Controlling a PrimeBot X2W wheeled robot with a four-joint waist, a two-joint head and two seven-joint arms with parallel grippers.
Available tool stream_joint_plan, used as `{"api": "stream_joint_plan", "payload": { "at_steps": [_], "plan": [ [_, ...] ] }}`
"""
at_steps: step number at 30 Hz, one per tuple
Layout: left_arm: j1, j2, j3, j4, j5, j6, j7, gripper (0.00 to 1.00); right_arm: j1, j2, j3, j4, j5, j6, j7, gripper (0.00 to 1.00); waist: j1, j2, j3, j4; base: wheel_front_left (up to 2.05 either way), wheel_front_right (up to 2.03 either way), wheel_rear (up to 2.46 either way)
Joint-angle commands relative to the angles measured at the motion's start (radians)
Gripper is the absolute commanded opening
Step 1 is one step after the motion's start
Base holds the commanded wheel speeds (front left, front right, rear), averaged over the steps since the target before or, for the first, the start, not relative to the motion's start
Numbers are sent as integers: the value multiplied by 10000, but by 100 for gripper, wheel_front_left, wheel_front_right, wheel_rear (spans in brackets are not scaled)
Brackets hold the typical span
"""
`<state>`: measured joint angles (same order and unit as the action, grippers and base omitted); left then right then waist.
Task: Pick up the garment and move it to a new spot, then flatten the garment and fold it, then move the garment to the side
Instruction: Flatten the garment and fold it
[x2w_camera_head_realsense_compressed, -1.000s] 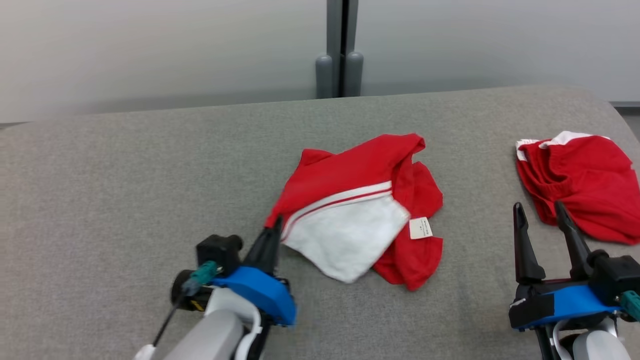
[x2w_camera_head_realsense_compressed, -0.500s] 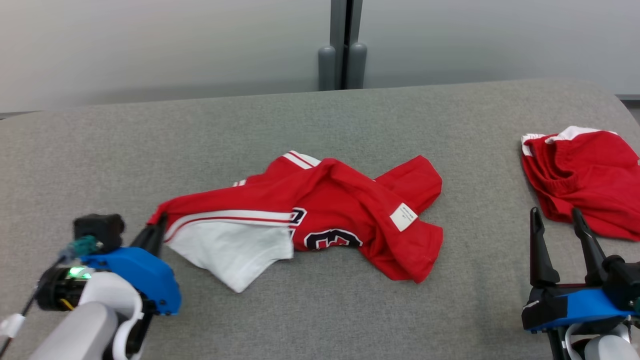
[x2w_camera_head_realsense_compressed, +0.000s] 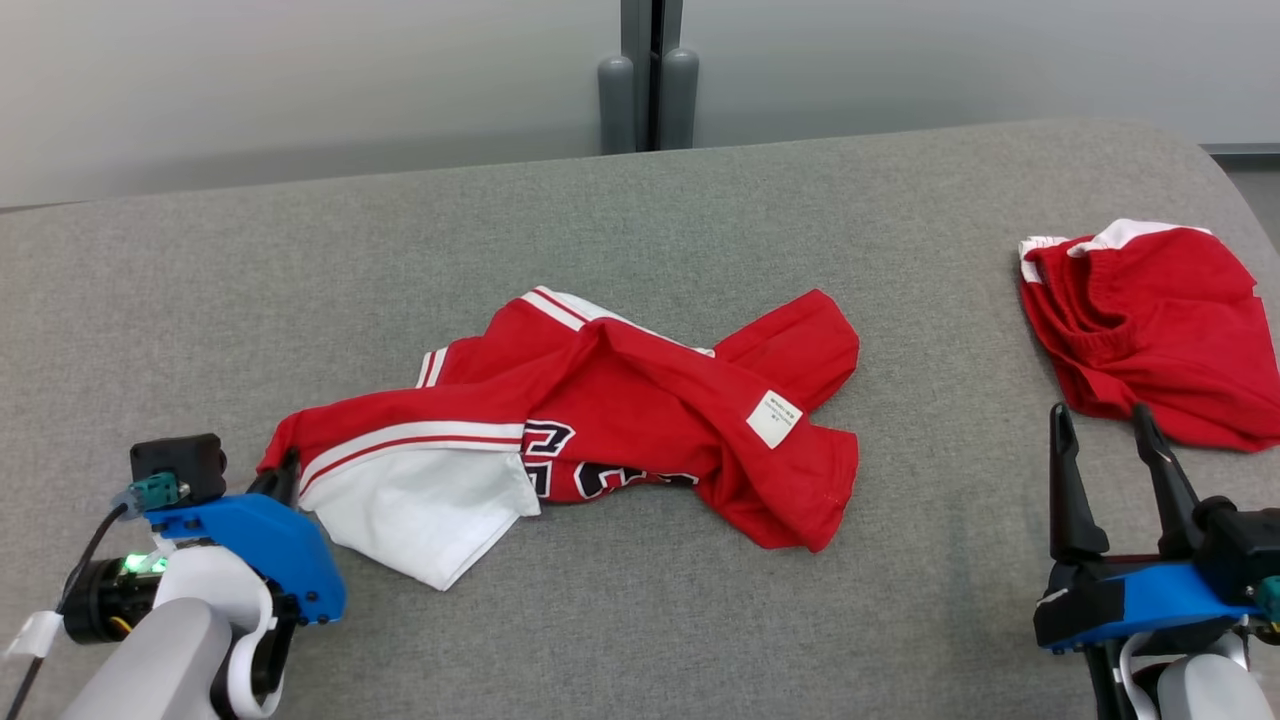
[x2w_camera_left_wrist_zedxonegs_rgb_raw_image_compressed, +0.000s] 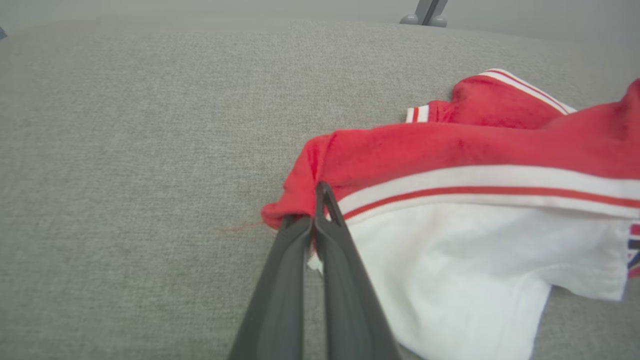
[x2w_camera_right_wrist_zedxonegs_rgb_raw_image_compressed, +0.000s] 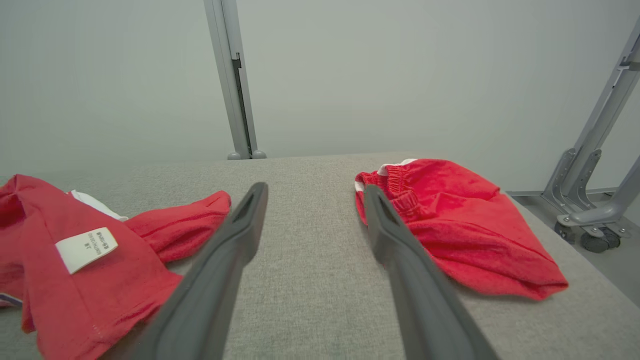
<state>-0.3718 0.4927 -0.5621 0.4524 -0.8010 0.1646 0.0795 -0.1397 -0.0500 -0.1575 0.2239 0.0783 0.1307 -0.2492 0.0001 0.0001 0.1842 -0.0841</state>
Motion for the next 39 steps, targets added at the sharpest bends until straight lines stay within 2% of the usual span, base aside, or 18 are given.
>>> {"api": "stream_joint_plan", "payload": {
  "at_steps": [1, 4, 5, 6, 7, 8, 14, 19, 27, 32, 39],
  "plan": [
    [-185, -129, 13, 214, 55, -34, -202, 0, -156, -14, 36, 64, -73, 1, -74, 100, -1, -1, -23, 12, 0, 0, 0],
    [-376, -527, -23, 820, 47, -138, -596, 0, -126, -15, 74, 164, -105, 1, -79, 100, -1, -1, -129, 60, 0, 0, 0],
    [-471, -637, -32, 1009, 89, -164, -780, 7, -112, -15, 107, 204, -122, 1, -83, 100, -1, -1, -186, 77, 0, 0, 0],
    [-539, -745, -22, 1212, 97, -216, -979, 33, -98, -13, 131, 241, -131, 1, -86, 100, -1, -1, -249, 93, 0, 0, 0],
    [-569, -835, -21, 1406, 114, -244, -1170, 68, -74, -15, 155, 270, -150, 1, -84, 100, -1, -1, -319, 111, 0, 0, 0],
    [-596, -933, -70, 1610, 185, -318, -1371, 98, -29, -15, 167, 313, -165, 1, -78, 100, -1, -1, -422, 135, 0, 0, 0],
    [-653, -1350, -78, 2243, 272, -658, -2502, 100, 347, -15, 274, 432, -287, 1, 85, 100, -1, -1, -1025, 388, 0, 0, 0],
    [-300, -1605, 60, 1935, 214, -749, -3109, 100, 689, -15, 393, 415, -401, 1, 269, 100, -1, -1, -1380, 727, 0, 0, 0],
    [651, -2084, 178, 486, 421, -355, -3395, 100, 771, -16, 1467, 979, -674, 1, 946, 100, -1, -1, -1329, 1200, 0, 0, 0],
    [1113, -2417, 187, -353, 609, -101, -3444, 100, 154, -38, 2239, 1915, -1470, 1, 1347, 100, -1, -1, -1113, 1444, 0, 0, 0],
    [1343, -2758, 253, -932, 786, 47, -3448, 100, -974, -532, 2749, 3569, -2208, 1, 1558, 100, -1, -1, -801, 1781, 0, 0, 0]
  ]
}}
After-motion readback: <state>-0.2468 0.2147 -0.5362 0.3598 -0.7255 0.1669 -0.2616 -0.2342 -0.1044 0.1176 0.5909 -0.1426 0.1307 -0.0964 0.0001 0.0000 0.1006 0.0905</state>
